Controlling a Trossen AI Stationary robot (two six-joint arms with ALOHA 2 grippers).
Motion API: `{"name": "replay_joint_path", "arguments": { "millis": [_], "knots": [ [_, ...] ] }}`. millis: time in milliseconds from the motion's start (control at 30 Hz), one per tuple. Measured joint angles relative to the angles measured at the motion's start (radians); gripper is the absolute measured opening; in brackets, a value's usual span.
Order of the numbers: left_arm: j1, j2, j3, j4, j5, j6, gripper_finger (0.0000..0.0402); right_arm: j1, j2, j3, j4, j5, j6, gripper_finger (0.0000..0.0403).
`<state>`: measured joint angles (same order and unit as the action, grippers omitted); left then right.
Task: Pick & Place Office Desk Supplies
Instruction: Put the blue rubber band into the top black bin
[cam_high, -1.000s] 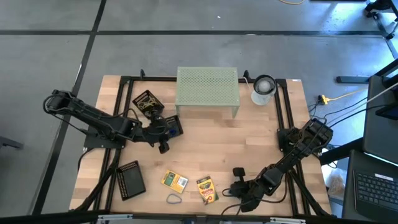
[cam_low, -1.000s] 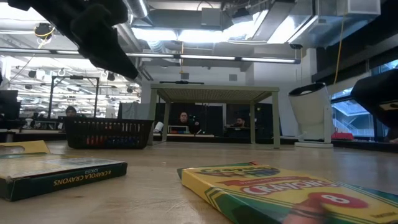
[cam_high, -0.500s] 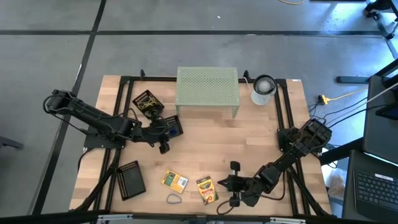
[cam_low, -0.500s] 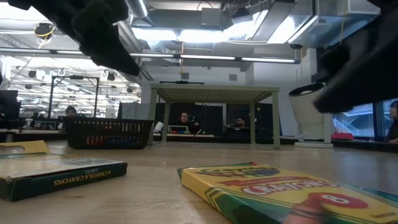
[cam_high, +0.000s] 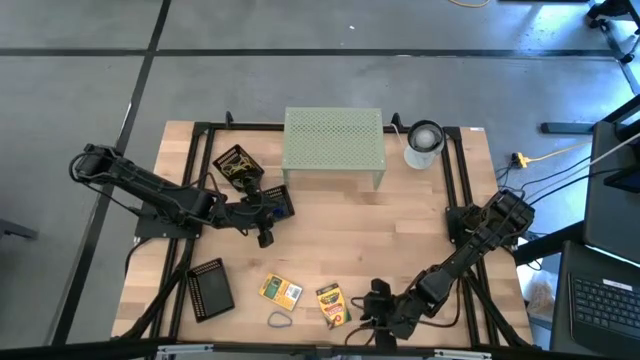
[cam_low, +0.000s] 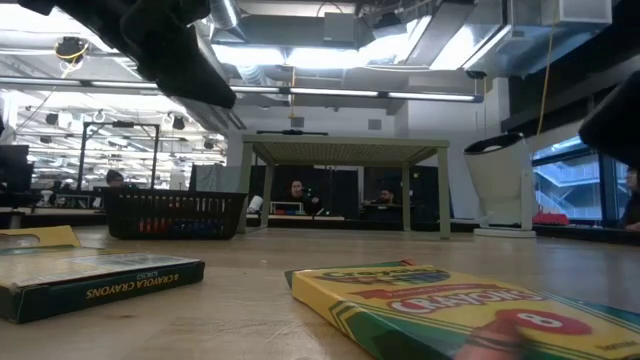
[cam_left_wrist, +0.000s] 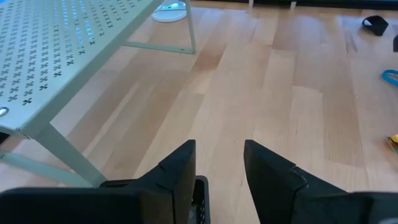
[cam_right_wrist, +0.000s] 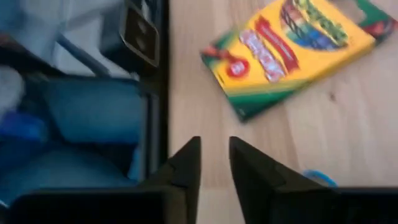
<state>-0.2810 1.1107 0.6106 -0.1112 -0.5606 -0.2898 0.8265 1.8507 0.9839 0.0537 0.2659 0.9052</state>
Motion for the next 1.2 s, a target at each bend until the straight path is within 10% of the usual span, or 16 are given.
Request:
{"name": "replay_joint_path", "arguments": {
  "millis": [600,1200],
  "knots": [
    [0.000,0.000,0.000,-0.002,0.002,-0.003,0.0130,-0.002,0.035,0.047,-0.384,0.007,-0.104,0.0243],
    [0.000,0.000,0.000,-0.004,0.004,-0.003,0.0130,-0.002,0.070,0.046,-0.385,0.094,-0.045,0.0087]
  ]
}}
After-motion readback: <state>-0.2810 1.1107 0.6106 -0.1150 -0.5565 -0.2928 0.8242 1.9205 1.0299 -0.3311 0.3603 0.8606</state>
